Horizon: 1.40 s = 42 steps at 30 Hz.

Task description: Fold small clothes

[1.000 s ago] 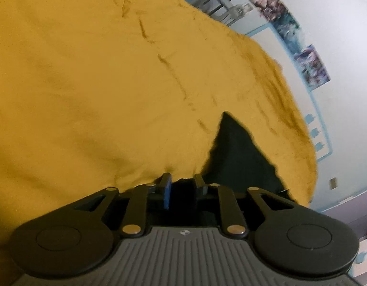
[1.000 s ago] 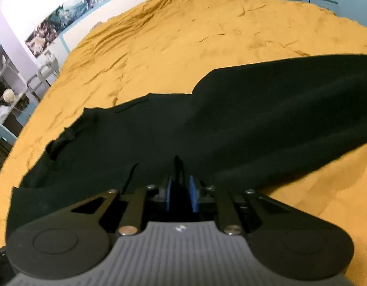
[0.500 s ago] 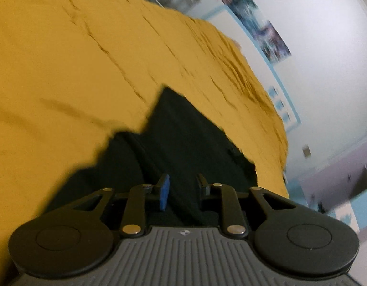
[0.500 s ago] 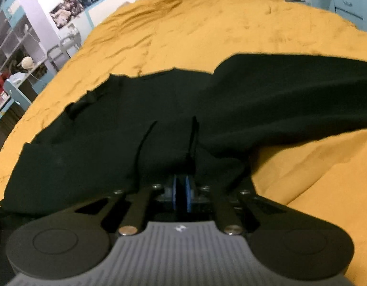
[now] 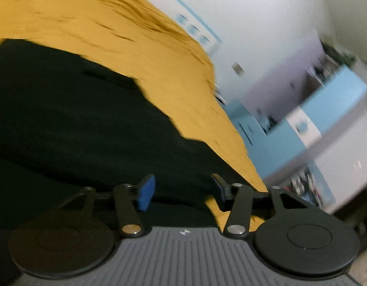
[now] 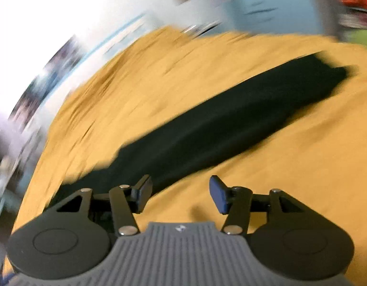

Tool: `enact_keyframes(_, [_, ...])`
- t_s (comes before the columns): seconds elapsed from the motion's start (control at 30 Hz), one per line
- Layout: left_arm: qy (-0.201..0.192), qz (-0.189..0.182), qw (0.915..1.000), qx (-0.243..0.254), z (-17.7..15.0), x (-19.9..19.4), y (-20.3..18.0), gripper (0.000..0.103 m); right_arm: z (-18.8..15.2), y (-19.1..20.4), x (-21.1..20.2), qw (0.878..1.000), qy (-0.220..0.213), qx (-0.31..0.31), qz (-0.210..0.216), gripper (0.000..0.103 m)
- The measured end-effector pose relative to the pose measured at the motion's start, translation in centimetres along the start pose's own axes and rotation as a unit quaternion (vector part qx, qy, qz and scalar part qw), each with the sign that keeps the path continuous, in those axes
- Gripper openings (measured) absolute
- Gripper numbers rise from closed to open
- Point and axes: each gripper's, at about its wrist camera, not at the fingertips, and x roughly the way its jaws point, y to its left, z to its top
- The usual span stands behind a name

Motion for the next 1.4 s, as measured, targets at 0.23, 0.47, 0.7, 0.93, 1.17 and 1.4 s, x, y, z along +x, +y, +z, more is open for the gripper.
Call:
enact_keyframes(0.23, [0.054,-0.016,0.9984,0.006,-1.1,10.5,-3.4,0.065,5.8,-10.9,0.6,0.979,-0.062,0.183,-0.066,0.055])
enact_keyframes(0.47, [0.103,0.014,0.9946,0.012,-3.4,15.2,-3.5,0.065,8.3,-11.9,4.2,0.975,-0.098,0.166,-0.111,0.058])
enact_keyframes(0.7, [0.124,0.021,0.9919,0.017,-5.3,16.1,-2.7,0.068,8.7,-12.2,6.2,0.979,-0.102,0.132,-0.120,0.030])
enact_keyframes(0.93, [0.121,0.034,0.9913,0.038,-3.6,12.4,-4.3,0.065,9.4,-8.8,4.3,0.981,-0.119,0.086,-0.125,0.007])
enact_keyframes(1.17, [0.093,0.053,0.9933,0.043,-1.8,3.9,-3.1,0.065,10.2,0.8,0.7,0.989,-0.138,0.032,-0.049,0.005])
enact_keyframes(1.4, [0.052,0.086,0.9947,-0.019,-0.9,-4.0,2.8,0.065,4.9,17.9,-2.4,0.984,-0.121,-0.085,0.099,0.004])
